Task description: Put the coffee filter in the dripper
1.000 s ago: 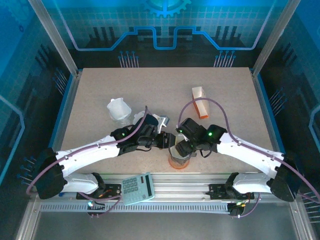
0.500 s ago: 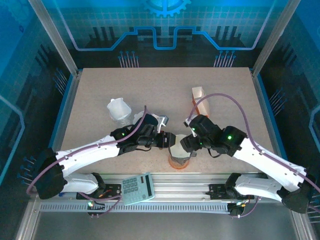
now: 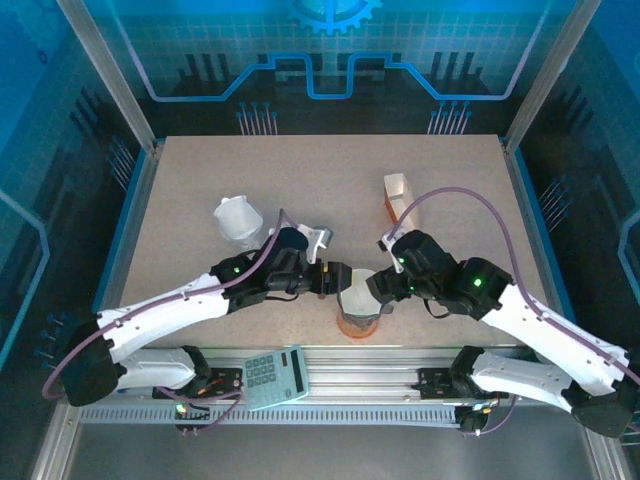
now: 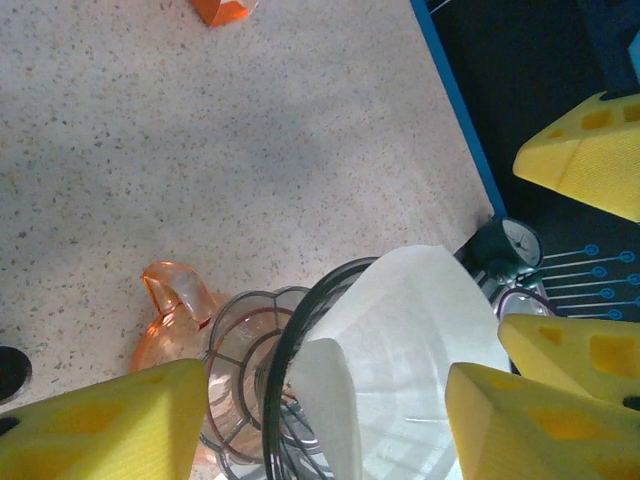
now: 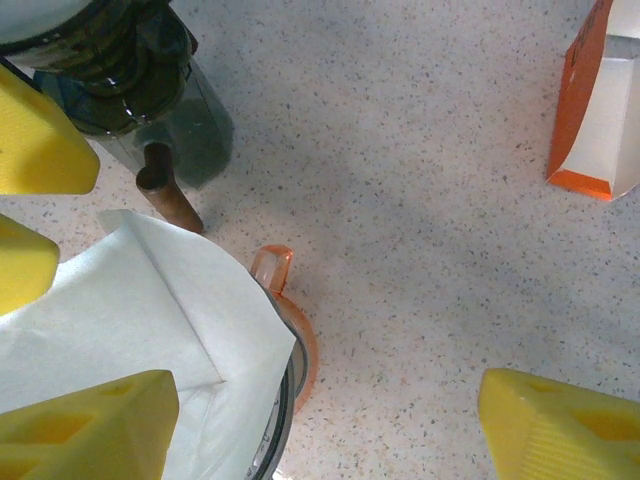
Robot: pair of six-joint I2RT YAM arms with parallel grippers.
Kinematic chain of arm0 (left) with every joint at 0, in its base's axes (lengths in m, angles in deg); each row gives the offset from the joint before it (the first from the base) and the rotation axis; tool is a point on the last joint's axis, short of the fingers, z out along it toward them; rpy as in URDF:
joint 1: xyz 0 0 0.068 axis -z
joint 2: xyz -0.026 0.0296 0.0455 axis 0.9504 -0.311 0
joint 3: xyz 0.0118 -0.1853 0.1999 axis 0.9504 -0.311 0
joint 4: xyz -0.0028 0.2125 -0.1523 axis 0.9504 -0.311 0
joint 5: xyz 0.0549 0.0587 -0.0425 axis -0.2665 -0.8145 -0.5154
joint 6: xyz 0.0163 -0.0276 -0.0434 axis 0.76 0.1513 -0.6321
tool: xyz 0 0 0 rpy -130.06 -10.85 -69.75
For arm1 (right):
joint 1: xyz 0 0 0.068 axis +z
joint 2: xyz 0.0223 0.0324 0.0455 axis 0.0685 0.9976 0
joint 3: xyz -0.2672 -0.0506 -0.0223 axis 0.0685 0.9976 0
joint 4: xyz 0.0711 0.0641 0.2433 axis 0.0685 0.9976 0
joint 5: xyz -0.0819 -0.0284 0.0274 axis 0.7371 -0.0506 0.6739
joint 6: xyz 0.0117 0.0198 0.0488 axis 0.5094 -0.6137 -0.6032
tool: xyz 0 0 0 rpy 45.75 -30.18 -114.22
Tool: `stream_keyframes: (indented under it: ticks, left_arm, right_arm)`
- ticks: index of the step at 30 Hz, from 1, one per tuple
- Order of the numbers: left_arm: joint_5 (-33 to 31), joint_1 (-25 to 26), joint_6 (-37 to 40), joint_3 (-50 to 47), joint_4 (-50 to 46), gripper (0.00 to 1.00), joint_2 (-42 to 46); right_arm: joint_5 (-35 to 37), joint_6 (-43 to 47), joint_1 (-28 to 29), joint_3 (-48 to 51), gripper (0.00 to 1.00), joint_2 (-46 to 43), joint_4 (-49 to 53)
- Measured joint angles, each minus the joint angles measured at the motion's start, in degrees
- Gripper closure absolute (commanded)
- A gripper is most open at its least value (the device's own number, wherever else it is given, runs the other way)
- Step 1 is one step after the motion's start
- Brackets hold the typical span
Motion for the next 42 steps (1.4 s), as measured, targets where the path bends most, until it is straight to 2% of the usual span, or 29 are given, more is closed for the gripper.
stream_keyframes:
  ticks: [3, 11, 16, 18, 23, 26, 28, 30, 38, 42]
  left_arm:
    - [-0.46, 0.00, 0.04, 0.02, -0.07, 0.30, 1.29]
    - [-2.91, 0.00, 0.57, 0.79, -1.70, 0.12, 5.73]
    - [-5.01, -0.02, 0.79, 0.96, -3.34, 0.07, 8.87]
    - [-5.95, -0.02, 1.55, 1.51, -4.66, 0.02, 9.73]
    - [-10.78, -0.15, 3.34, 2.32, -8.37, 0.01, 13.94]
    - [-13.40, -2.08, 3.87, 2.64, -11.15, 0.06, 18.40]
    - [-13.92, -5.53, 4.28, 2.95, -12.48, 0.11, 20.87]
    - [-13.79, -11.15, 4.46, 3.21, -13.77, 0.15, 22.84]
    - [-6.16, -40.11, 0.44, 3.45, -15.04, 0.29, 25.79]
    - [-0.28, -55.17, -5.09, -0.13, -10.58, 0.43, 26.23]
  right_arm:
    - [0.39, 0.00, 0.00, 0.00, 0.19, -1.42, -0.04]
    - [1.70, 0.00, -0.07, 0.13, 0.19, -5.29, -1.64]
    - [2.27, -0.42, -0.11, 1.62, 0.19, -6.99, -2.12]
    - [2.73, -1.11, -0.13, 2.80, 0.19, -7.56, -2.01]
    - [3.39, -3.21, -0.37, 5.97, 0.18, -11.02, -0.61]
    - [3.39, -4.28, -0.37, 7.08, 0.19, -12.68, 0.20]
    - [3.37, -4.74, -0.37, 7.19, 0.19, -13.07, 0.48]
    - [3.34, -5.01, -0.37, 7.32, 0.19, -13.18, 0.44]
    - [2.12, -5.14, -0.37, 10.27, 0.19, -13.57, -0.52]
    - [1.33, -5.07, -0.37, 10.64, 0.19, -13.97, -1.20]
